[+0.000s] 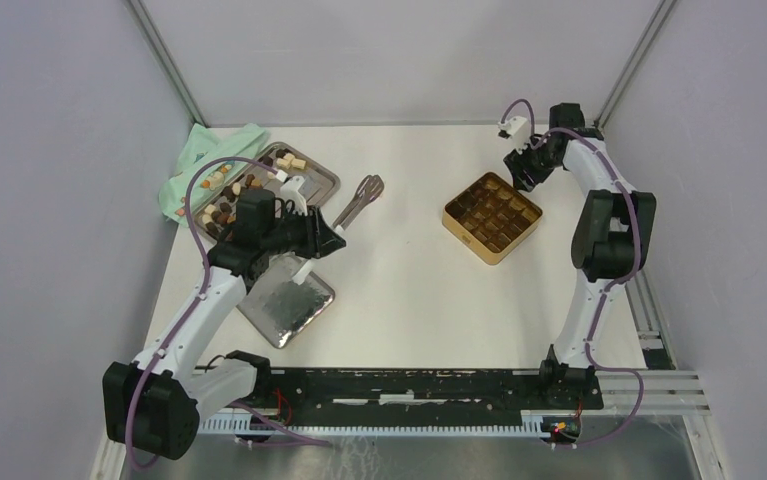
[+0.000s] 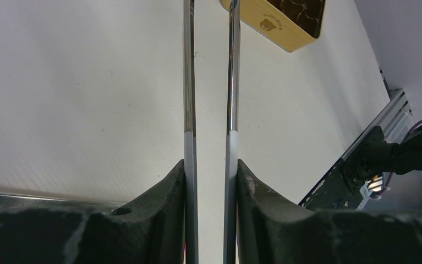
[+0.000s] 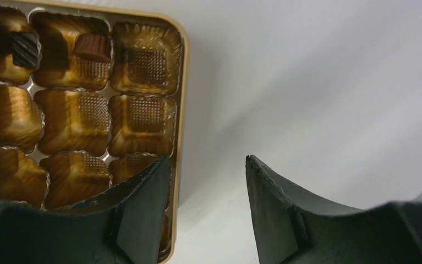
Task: Pack the chocolate
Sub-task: Pick up the packing box from the center of the board.
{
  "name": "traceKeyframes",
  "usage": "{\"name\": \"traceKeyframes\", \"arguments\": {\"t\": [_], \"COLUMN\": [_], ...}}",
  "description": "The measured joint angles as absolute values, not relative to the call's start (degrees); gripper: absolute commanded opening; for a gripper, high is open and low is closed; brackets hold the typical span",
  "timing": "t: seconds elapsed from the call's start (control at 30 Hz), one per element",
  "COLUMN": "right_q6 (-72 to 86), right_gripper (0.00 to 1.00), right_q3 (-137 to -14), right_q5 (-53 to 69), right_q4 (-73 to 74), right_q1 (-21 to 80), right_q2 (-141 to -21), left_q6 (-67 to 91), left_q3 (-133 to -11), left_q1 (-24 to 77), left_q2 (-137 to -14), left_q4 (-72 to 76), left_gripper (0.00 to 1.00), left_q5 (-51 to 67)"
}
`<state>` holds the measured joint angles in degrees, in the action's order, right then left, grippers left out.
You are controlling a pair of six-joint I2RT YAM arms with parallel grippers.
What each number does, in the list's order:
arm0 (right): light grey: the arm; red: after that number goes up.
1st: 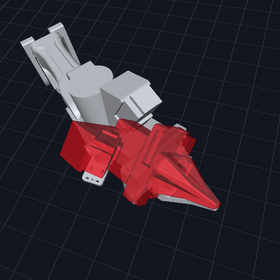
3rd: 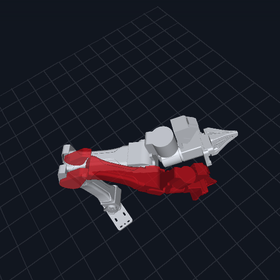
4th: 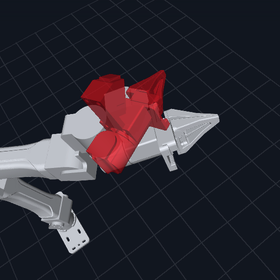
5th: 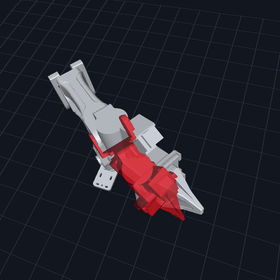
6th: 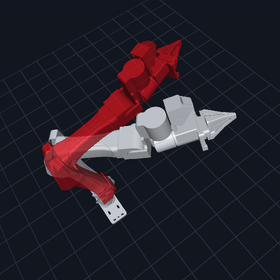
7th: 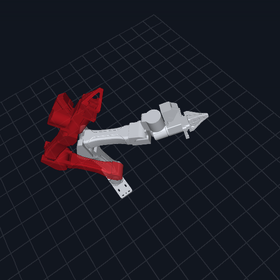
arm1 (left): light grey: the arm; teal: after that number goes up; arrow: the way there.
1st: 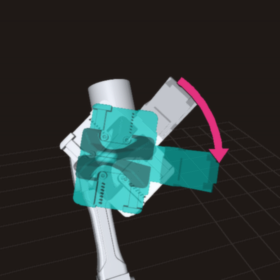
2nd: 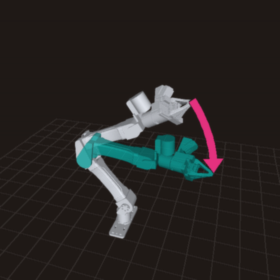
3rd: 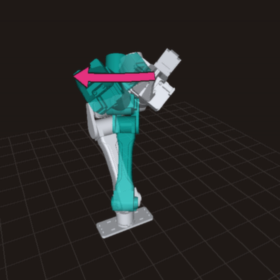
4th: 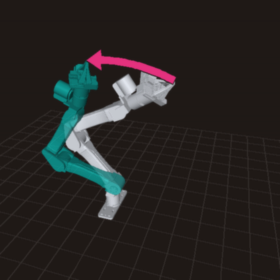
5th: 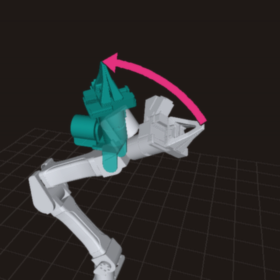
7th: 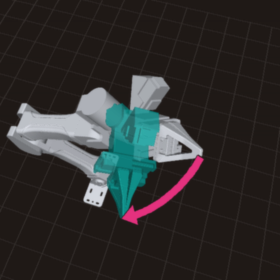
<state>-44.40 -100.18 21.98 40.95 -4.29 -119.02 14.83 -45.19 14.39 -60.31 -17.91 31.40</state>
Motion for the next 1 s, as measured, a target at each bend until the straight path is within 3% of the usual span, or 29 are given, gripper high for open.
{"name": "traceKeyframes", "arguments": {"t": [0.2,0.33,0.77,1.0], "right_q6": [-45.36,-46.11,-48.29,-48.99], "right_gripper": [0.58,0.52,0.0,0.0], "right_q3": [-100.18,-100.18,-99.13,-85.71], "right_q5": [21.52,20.93,22.41,24.27], "right_q4": [44.88,45.78,46.33,39.75], "right_q1": [-4.12,-4.12,-4.12,-3.79], "right_q2": [-120.18,-120.31,-121.89,-112.95], "left_q6": [13.8,13.78,13.78,13.78], "left_q3": [-45.12,-45.12,-44.91,-44.6], "left_q1": [14.39,14.39,14.39,14.39], "left_q2": [-60.31,-60.29,-60.27,-60.23], "left_q4": [-17.96,-17.98,-18.11,-18.06], "left_gripper": [0.02,0.02,0.02,0.02], "left_q5": [31.4,31.4,31.64,32.12]}}
